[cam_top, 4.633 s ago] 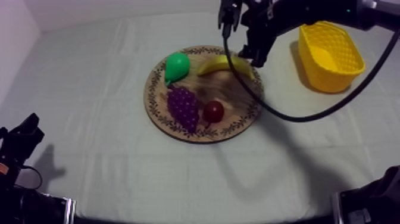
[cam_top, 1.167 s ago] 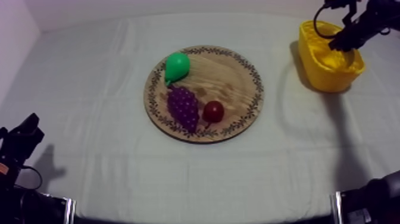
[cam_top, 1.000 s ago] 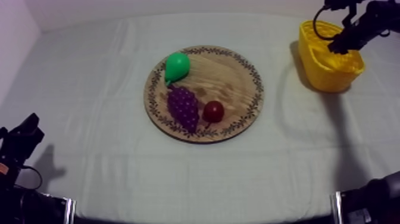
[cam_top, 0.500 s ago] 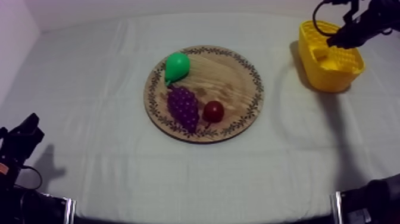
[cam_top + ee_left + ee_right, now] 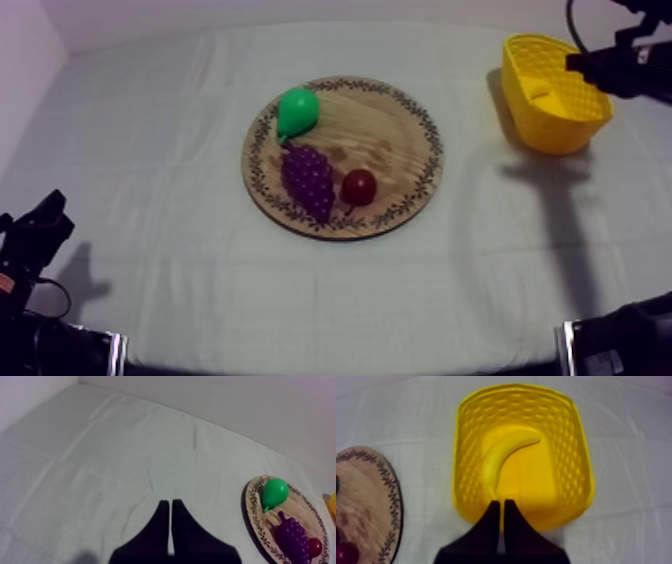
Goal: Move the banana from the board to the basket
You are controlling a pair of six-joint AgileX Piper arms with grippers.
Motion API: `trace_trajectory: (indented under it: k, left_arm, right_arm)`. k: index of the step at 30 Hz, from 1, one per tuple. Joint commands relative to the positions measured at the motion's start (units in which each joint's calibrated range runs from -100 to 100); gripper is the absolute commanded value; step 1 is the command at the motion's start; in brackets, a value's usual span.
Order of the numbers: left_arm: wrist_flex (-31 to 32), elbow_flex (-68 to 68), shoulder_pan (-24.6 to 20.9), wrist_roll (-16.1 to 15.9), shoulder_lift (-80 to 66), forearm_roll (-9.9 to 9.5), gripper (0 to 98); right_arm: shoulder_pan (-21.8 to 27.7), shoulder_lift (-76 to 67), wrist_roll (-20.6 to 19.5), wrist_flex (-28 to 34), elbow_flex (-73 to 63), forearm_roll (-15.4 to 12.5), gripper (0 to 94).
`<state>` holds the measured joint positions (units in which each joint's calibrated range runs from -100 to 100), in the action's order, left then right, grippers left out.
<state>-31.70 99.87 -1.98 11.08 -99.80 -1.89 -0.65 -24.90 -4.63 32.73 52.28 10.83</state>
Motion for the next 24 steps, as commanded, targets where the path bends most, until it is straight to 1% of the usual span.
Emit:
trace_trajectory:
  k: [1, 7, 10, 12, 16, 20, 24]
  left_arm:
    - [0.0, 0.0, 0.0, 0.0, 0.0, 0.01, 0.1]
    - [0.0, 0.0, 0.0, 0.0, 0.0, 0.01, 0.1]
    - [0.0, 0.0, 0.0, 0.0, 0.0, 0.01, 0.1]
    - [0.0, 0.0, 0.0, 0.0, 0.0, 0.01, 0.1]
    - [0.0, 0.0, 0.0, 0.0, 0.0, 0.01, 0.1]
    - [0.0, 0.0, 0.0, 0.0, 0.0, 0.01, 0.1]
    - [0.0, 0.0, 0.0, 0.0, 0.0, 0.01, 0.1]
  right_arm:
    - [-0.5, -13.3, 2.2, 0.0, 8.5, -2.9, 0.5]
    - [-1.8, -29.4, 6.4, 1.6, 21.6, -8.6, 0.5]
    - [-1.4, -36.5, 8.9, 3.5, 26.3, -11.6, 0.5]
    - [-0.9, -41.2, 10.1, 4.7, 28.9, -13.1, 0.5]
    - [-0.5, -50.8, 11.0, 6.2, 34.5, -14.6, 0.5]
    - [-0.3, -59.7, 11.4, 8.4, 39.2, -15.2, 0.5]
    - [0.3, -65.7, 11.6, 10.4, 42.1, -15.5, 0.5]
